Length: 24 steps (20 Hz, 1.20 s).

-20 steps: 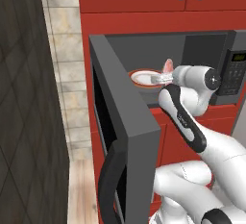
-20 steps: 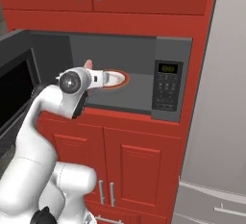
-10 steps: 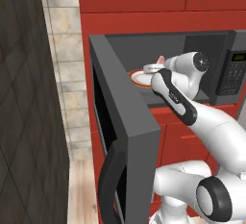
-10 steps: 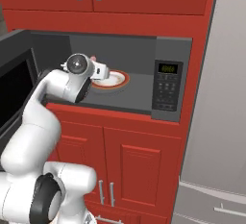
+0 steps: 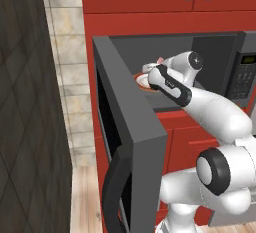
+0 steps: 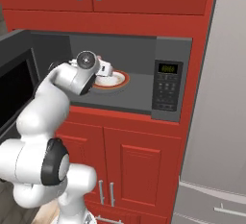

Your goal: Pick the steak from the counter and place it in the microwave.

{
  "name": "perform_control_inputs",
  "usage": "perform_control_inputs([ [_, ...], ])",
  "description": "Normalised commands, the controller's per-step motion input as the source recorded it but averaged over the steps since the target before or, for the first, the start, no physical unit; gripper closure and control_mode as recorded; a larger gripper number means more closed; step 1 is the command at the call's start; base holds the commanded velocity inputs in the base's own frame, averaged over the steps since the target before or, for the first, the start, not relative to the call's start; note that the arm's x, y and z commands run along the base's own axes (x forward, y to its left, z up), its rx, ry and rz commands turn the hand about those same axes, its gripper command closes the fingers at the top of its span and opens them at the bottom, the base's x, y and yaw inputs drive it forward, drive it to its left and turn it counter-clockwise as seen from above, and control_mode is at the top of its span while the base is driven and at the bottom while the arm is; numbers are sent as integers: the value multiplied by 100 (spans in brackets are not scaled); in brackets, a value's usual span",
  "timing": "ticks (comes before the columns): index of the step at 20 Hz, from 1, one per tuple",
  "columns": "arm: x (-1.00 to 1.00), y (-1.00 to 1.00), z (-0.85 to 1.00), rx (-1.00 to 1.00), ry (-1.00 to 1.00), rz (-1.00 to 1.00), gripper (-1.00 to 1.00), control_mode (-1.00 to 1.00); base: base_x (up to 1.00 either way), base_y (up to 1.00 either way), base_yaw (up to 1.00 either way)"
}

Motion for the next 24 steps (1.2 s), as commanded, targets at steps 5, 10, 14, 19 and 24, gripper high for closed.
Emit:
perform_control_inputs([
  [5,49,3,-37,7,0,-1,100,-100,0,0,0],
  [10,57,0,-40,6,6,-1,100,-100,0,0,0],
  [14,55,0,-33,2,8,0,100,-100,0,0,0],
  [19,58,0,-20,3,7,0,100,-100,0,0,0],
  [24,18,0,-19,1,6,0,100,-100,0,0,0],
])
